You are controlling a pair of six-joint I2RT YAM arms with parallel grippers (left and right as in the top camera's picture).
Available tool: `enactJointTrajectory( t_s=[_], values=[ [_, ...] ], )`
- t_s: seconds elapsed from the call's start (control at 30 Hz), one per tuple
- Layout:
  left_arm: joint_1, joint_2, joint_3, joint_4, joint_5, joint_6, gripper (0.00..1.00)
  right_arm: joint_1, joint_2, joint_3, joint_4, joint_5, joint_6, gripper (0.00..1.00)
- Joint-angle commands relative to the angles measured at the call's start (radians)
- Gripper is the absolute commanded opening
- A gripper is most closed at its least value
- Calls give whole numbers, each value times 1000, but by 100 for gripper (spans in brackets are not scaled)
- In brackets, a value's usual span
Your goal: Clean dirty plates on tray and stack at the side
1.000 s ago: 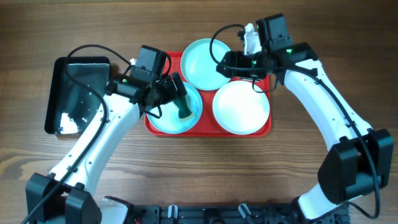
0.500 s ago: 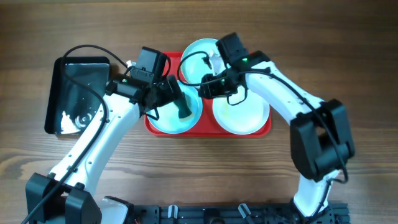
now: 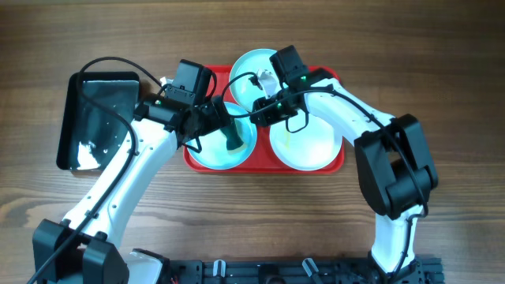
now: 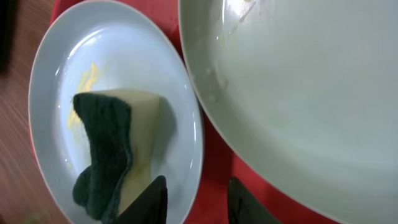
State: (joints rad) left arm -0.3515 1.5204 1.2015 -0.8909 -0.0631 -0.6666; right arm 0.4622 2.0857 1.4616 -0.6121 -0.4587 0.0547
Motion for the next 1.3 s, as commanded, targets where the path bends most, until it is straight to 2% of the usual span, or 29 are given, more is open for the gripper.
enactJointTrajectory(
  t_s=[0.0,0.43,0.53,0.7,0.9,0.97,1.1,1.2,1.27],
  values=[
    [1,8,-6,-1,-20,4,100,3,52,17,13,-12,1,28],
    [0,87,-6,-39,37,5,100,3,74,17,35,-12,43,13],
    [0,109,-6,-45,36,4,100,3,76,17,35,-13,54,13],
    [3,117,-6,-47,35,4,100,3,77,17,21,-13,74,26],
    [3,118,-6,-49,35,4,100,3,77,17,-2,-13,79,25],
    [3,118,-6,-50,36,5,100,3,77,17,-2,-13,79,19],
    [0,127,-6,-64,56,4,100,3,96,17,1,-13,80,15],
    [0,156,-6,-61,74,5,100,4,110,17,-2,-13,103,7],
    [0,177,-6,-59,84,5,94,4,112,17,3,-13,105,6]
  ],
)
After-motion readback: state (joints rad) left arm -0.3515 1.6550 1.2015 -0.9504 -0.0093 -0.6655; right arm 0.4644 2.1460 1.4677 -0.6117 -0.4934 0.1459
